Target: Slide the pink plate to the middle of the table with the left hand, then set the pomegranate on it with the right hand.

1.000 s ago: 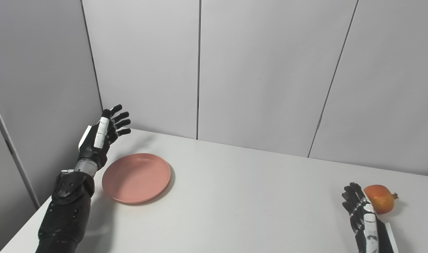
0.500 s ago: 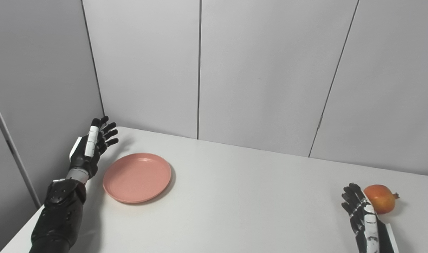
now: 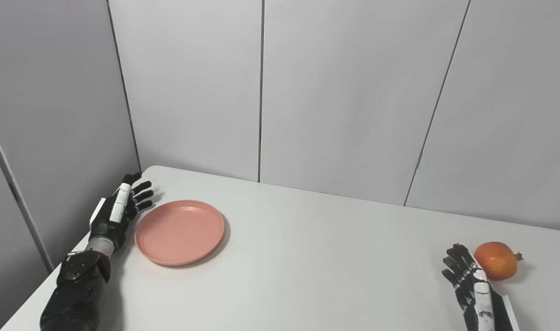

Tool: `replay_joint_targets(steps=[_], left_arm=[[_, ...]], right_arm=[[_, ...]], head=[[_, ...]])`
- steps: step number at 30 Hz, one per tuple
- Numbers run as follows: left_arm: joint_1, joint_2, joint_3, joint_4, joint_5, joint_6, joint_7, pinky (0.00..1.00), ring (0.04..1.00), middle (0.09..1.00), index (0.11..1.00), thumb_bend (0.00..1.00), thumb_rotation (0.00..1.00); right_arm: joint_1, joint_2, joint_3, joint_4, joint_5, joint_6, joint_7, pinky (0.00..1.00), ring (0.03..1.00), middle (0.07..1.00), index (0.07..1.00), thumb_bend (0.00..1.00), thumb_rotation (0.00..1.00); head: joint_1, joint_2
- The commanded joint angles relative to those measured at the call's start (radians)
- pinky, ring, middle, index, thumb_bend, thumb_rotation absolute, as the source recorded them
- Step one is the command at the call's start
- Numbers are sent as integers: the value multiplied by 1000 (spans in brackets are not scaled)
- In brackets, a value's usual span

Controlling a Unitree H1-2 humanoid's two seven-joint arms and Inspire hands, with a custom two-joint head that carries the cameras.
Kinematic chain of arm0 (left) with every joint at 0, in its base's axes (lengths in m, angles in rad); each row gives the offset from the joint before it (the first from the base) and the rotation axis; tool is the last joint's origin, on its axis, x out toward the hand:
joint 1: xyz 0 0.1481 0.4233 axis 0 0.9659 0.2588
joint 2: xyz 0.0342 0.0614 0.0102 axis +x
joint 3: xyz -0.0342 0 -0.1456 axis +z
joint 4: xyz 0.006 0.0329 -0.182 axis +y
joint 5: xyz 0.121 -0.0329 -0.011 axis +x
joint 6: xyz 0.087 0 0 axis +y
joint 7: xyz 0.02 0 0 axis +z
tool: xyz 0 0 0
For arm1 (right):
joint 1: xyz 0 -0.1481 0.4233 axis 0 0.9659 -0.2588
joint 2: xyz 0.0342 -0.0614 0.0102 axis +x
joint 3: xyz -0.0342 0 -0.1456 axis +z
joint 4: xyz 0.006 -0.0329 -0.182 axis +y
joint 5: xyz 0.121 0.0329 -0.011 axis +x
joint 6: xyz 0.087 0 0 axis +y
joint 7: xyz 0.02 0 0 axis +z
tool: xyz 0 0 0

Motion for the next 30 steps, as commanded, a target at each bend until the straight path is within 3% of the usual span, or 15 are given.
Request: replay_joint_targets(steps=[1, 12, 16, 26, 30], left_arm=[[-65, 28, -2, -26, -3, -48, -21, 826, 849, 860, 884, 1000, 877], [-43, -9, -26, -56, 0, -46, -26, 832, 869, 855, 907, 1000, 929], [-30, -24, -32, -87, 0, -35, -28, 796, 875, 897, 933, 1000, 936], [-6, -54, -36, -136, -21, -26, -74, 827, 890, 909, 925, 1000, 922], [-2, -62, -30, -127, -34, -28, -89, 779, 880, 894, 916, 1000, 901]], right_arm=[[95, 19, 9, 56, 3, 27, 3, 907, 905, 897, 884, 750, 986], [94, 21, 13, 49, 0, 34, 0, 900, 897, 893, 877, 764, 985], [93, 23, 14, 48, -1, 37, -2, 895, 892, 891, 874, 750, 990], [94, 25, 17, 39, 5, 44, 0, 894, 889, 893, 876, 763, 983], [97, 25, 20, 28, 1, 52, -1, 888, 887, 894, 879, 768, 987]], head=[[0, 1], [-5, 6], [-6, 8], [-13, 17], [-14, 20]])
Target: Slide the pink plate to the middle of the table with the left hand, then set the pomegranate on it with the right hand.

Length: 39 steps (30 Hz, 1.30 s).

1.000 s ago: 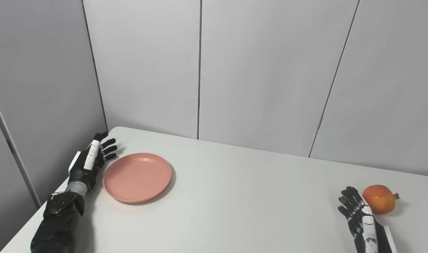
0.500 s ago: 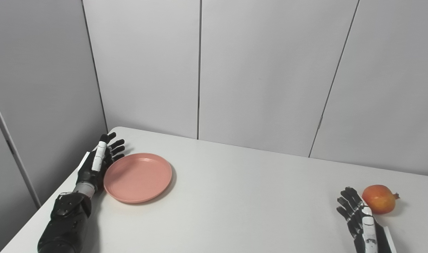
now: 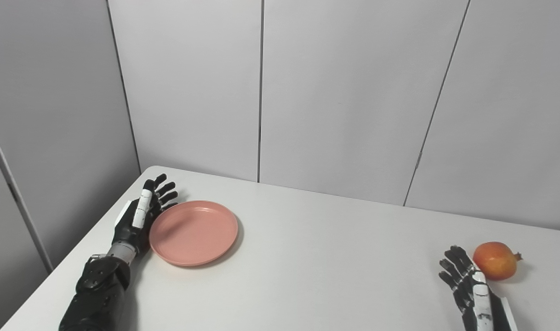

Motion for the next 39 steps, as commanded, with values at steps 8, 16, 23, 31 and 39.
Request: replay_joint_targets(steps=[8, 16, 23, 31, 39], left_arm=[[10, -37, 7, -138, -45, 61, -15, 756, 870, 871, 911, 1000, 865], [47, -85, -18, -245, -9, 130, 30, 705, 832, 853, 898, 989, 894], [50, -121, -51, -289, 35, 185, 92, 685, 839, 869, 901, 994, 906], [59, -164, -76, -364, 47, 303, 133, 702, 856, 902, 917, 962, 909], [79, -207, -98, -409, 63, 338, 180, 720, 855, 897, 924, 960, 929]], right_arm=[[84, 26, 12, 40, 5, 47, 0, 882, 881, 892, 882, 786, 977], [87, 29, 15, 23, -9, 63, -8, 867, 870, 885, 884, 800, 981], [90, 31, 18, 10, -15, 73, -9, 860, 870, 883, 879, 799, 980], [93, 35, 24, -13, -31, 83, -11, 853, 865, 877, 876, 812, 980], [93, 32, 31, -20, -45, 75, -7, 844, 859, 871, 876, 813, 982]], head=[[-2, 11], [-5, 20], [-6, 25], [-11, 33], [-12, 39]])
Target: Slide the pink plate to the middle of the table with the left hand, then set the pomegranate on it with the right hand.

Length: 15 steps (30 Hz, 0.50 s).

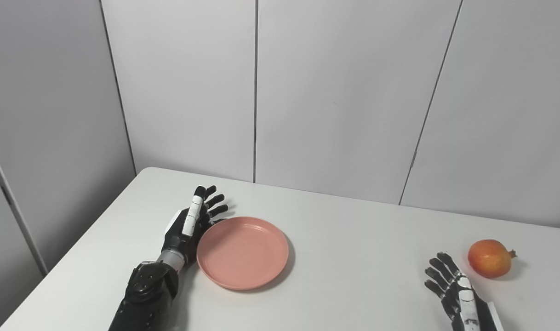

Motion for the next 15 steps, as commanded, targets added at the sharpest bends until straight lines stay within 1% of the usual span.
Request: replay_joint_targets(steps=[1, 5, 7, 10, 11, 15], left_arm=[[-3, -20, -5, -33, 12, 26, 26, 731, 859, 902, 926, 960, 931], [11, -52, -4, -63, 21, 52, 69, 775, 877, 900, 933, 965, 925], [17, -62, -12, -74, 48, 59, 99, 766, 862, 883, 917, 978, 933], [28, -73, -20, -91, 75, 62, 128, 750, 850, 882, 911, 964, 952], [31, -77, -21, -97, 81, 64, 135, 745, 848, 880, 908, 958, 952], [43, -91, -23, -115, 89, 73, 148, 749, 846, 887, 909, 986, 938]], right_arm=[[54, 14, 10, 39, -2, 8, -1, 845, 859, 872, 878, 814, 983], [51, 12, 14, 43, -9, 1, 2, 845, 863, 877, 883, 811, 987], [50, 13, 16, 41, -13, 0, 1, 840, 861, 876, 881, 808, 987], [52, 16, 19, 30, -19, 4, 0, 834, 858, 875, 876, 798, 983], [52, 16, 21, 28, -21, 4, -1, 835, 855, 871, 874, 796, 984], [52, 18, 26, 23, -31, -1, -2, 826, 848, 866, 868, 796, 972]], head=[[0, 2], [-2, 3], [-3, 5], [-8, 12], [-8, 12], [-22, 20]])
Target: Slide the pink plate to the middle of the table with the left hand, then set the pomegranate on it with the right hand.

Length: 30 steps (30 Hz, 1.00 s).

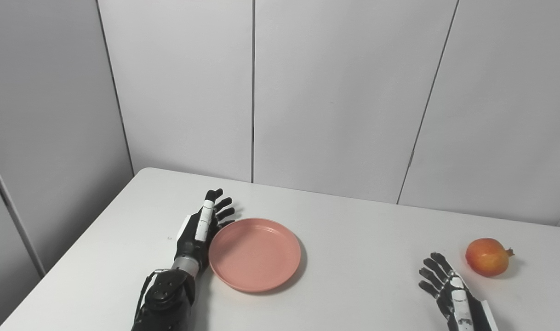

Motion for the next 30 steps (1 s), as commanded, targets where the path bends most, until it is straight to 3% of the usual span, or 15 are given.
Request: replay_joint_targets(steps=[1, 19, 30], left_arm=[[6, -10, -4, -20, 3, 32, 11, 752, 847, 889, 910, 990, 934], [53, -22, -17, -157, 19, 125, 30, 773, 854, 893, 894, 982, 947], [67, -44, -30, -205, 24, 159, 32, 771, 862, 893, 902, 985, 945]], right_arm=[[47, 18, 12, 28, -2, -1, -2, 825, 847, 867, 868, 796, 970], [47, 51, 59, -43, -86, 44, -34, 804, 844, 872, 876, 819, 998], [43, 78, 71, -52, -109, 48, -55, 794, 841, 859, 863, 816, 1000]], head=[[-11, 8], [-171, 78], [-230, 78]])
